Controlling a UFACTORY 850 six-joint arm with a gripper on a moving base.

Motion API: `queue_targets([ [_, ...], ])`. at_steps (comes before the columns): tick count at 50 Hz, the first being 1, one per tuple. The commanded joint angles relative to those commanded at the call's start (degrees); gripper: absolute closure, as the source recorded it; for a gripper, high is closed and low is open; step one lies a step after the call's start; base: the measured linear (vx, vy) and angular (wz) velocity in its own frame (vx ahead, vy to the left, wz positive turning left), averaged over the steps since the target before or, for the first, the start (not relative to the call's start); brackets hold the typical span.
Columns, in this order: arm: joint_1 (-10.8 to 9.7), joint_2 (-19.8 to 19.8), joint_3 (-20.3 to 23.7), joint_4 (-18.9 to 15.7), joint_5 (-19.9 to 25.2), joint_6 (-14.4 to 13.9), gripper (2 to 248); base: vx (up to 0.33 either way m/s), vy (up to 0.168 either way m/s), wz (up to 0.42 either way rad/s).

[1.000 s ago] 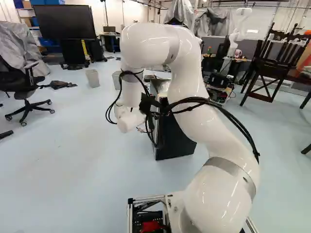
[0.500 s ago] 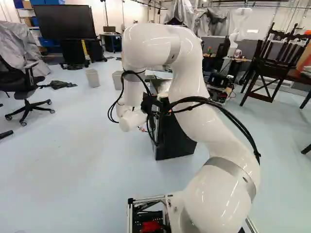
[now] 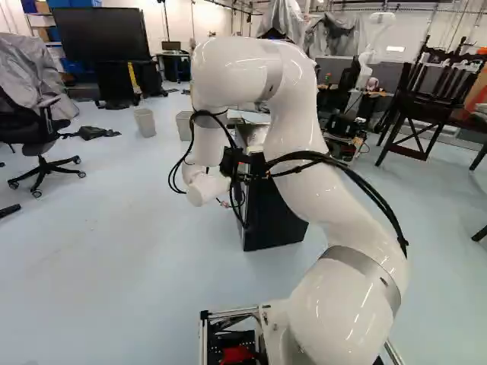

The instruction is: Grab a drink from the fridge

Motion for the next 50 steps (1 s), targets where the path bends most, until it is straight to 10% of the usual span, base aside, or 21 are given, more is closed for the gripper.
queue_targets([
  [50,-1.4,-0.9,-1.8,0.0,1.3,0.0,3,0.0,0.0,0.0],
])
